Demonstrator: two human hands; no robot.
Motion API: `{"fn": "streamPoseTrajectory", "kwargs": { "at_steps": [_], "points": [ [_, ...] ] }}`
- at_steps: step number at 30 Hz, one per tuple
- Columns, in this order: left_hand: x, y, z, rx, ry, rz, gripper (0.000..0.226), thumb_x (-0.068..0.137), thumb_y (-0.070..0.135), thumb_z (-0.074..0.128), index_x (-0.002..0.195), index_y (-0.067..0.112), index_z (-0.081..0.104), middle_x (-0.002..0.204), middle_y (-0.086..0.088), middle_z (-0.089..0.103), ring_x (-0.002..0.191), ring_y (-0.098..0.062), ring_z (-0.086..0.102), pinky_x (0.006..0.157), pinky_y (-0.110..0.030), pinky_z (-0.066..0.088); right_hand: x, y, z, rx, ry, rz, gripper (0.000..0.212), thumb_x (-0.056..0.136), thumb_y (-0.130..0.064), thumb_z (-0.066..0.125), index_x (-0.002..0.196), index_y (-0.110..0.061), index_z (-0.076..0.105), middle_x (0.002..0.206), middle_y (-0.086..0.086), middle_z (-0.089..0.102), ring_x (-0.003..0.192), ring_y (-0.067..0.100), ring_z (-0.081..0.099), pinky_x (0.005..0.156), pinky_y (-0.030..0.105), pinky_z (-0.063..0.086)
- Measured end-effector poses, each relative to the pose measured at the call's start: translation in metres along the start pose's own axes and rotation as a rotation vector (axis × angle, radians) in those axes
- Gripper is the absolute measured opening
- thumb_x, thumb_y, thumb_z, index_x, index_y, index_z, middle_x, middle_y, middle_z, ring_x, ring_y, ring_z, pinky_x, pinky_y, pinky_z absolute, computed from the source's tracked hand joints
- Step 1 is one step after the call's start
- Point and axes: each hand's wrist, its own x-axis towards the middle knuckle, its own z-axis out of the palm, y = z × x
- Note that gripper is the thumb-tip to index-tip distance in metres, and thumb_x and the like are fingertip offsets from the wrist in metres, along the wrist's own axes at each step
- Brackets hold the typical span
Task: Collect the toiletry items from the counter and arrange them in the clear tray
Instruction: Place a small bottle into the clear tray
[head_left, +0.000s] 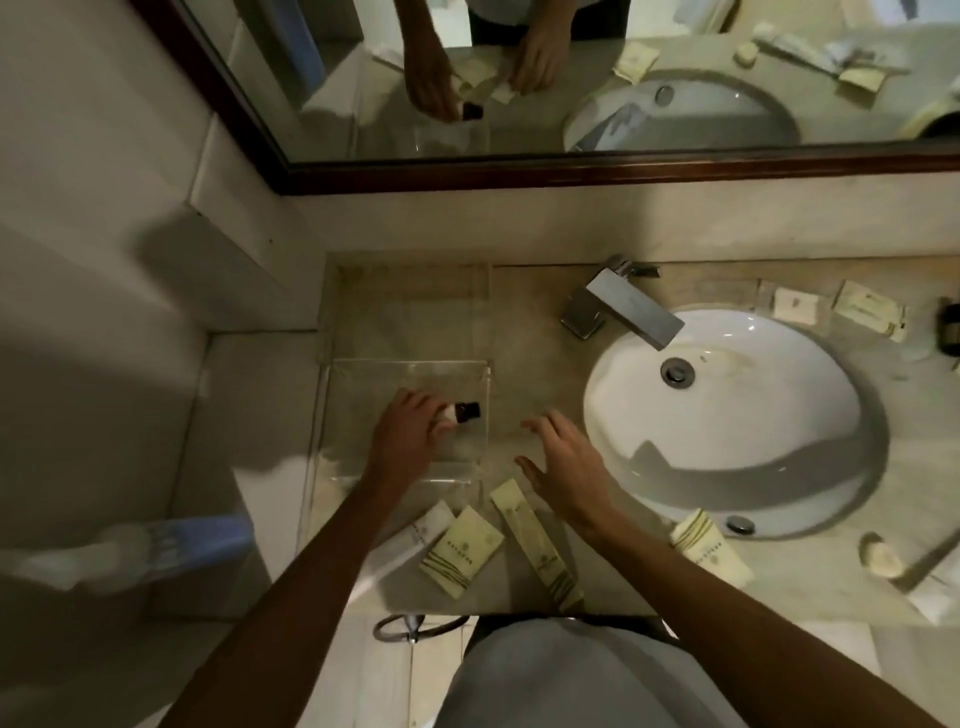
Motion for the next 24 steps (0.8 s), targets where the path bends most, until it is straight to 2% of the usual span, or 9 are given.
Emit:
{"fn": "streamPoseTrajectory", "kwargs": {
  "at_steps": [2, 5, 8, 12, 14, 17, 20, 22, 24],
  "points": [
    [0.013, -0.019, 0.003, 0.004, 0.009, -0.073, 0.024, 0.086, 0.019, 0.066, 0.109, 0.014, 0.067, 0.108, -0.006, 0.067, 0.103, -0.028, 0.053, 0.081, -0.039, 0.048, -0.006, 0.005, 0.001, -0.026, -0.048, -0.032, 0.037, 0.087, -0.031, 0.067, 0.122, -0.024, 0.056, 0.123, -0.005, 0.053, 0.103, 0.011, 0.054, 0.085, 0.027, 0.050],
    [0.033, -0.022, 0.009, -0.046, 0.026, -0.059, 0.025, 0.086, 0.021, 0.067, 0.111, 0.015, 0.068, 0.111, -0.004, 0.067, 0.106, -0.028, 0.056, 0.080, -0.036, 0.048, -0.026, 0.016, 0.006, -0.105, -0.194, -0.137, 0.029, 0.090, -0.027, 0.063, 0.119, -0.026, 0.059, 0.123, -0.004, 0.054, 0.107, 0.014, 0.055, 0.086, 0.024, 0.045],
    [0.046, -0.018, 0.015, -0.046, 0.005, -0.045, 0.029, 0.090, 0.028, 0.063, 0.117, 0.018, 0.066, 0.118, 0.000, 0.063, 0.112, -0.022, 0.050, 0.081, -0.034, 0.049, -0.048, 0.023, 0.012, -0.256, -0.403, -0.269, 0.046, 0.092, -0.018, 0.059, 0.137, -0.025, 0.050, 0.141, 0.002, 0.047, 0.122, 0.020, 0.049, 0.099, 0.032, 0.044],
    [0.038, -0.019, 0.024, -0.147, 0.096, -0.025, 0.031, 0.092, 0.028, 0.062, 0.120, 0.016, 0.066, 0.123, -0.003, 0.061, 0.107, -0.022, 0.057, 0.082, -0.034, 0.052, -0.056, 0.022, 0.015, -0.586, -0.675, -0.552, 0.070, 0.091, -0.014, 0.061, 0.152, -0.023, 0.029, 0.161, 0.011, 0.020, 0.145, 0.035, 0.022, 0.116, 0.049, 0.024],
    [0.036, -0.017, 0.025, -0.148, 0.125, -0.040, 0.030, 0.091, 0.026, 0.063, 0.119, 0.016, 0.066, 0.122, -0.003, 0.061, 0.103, -0.021, 0.059, 0.081, -0.034, 0.054, -0.054, 0.024, 0.019, -0.692, -0.736, -0.639, 0.071, 0.090, -0.016, 0.063, 0.151, -0.024, 0.029, 0.162, 0.010, 0.015, 0.147, 0.035, 0.015, 0.119, 0.052, 0.017],
    [0.039, -0.013, 0.022, -0.068, 0.152, -0.042, 0.029, 0.088, 0.024, 0.066, 0.116, 0.016, 0.069, 0.117, -0.003, 0.064, 0.103, -0.023, 0.058, 0.079, -0.038, 0.054, -0.047, 0.028, 0.021, -0.760, -0.709, -0.698, 0.068, 0.079, -0.024, 0.076, 0.141, -0.029, 0.048, 0.156, 0.006, 0.033, 0.141, 0.033, 0.031, 0.114, 0.052, 0.027],
    [0.039, -0.013, 0.019, -0.005, 0.155, -0.039, 0.032, 0.090, 0.032, 0.062, 0.118, 0.017, 0.066, 0.118, -0.005, 0.064, 0.108, -0.025, 0.055, 0.085, -0.040, 0.050, -0.035, 0.034, 0.019, -0.731, -0.645, -0.700, 0.060, 0.066, -0.033, 0.085, 0.122, -0.030, 0.065, 0.138, 0.004, 0.057, 0.126, 0.031, 0.053, 0.106, 0.050, 0.039],
    [0.031, -0.007, 0.016, 0.005, 0.171, -0.093, 0.035, 0.093, 0.037, 0.057, 0.122, 0.018, 0.061, 0.120, -0.005, 0.062, 0.110, -0.024, 0.053, 0.089, -0.040, 0.046, -0.028, 0.039, 0.020, -0.666, -0.562, -0.678, 0.054, 0.066, -0.039, 0.083, 0.115, -0.026, 0.066, 0.128, 0.005, 0.063, 0.118, 0.030, 0.059, 0.099, 0.051, 0.048],
    [0.011, 0.008, 0.014, 0.000, 0.202, -0.076, 0.033, 0.094, 0.033, 0.055, 0.124, 0.018, 0.058, 0.122, -0.006, 0.059, 0.109, -0.022, 0.053, 0.091, -0.038, 0.045, -0.024, 0.041, 0.021, -0.608, -0.501, -0.589, 0.048, 0.073, -0.042, 0.076, 0.114, -0.023, 0.059, 0.121, 0.005, 0.063, 0.111, 0.029, 0.060, 0.096, 0.050, 0.049]
  ]
}}
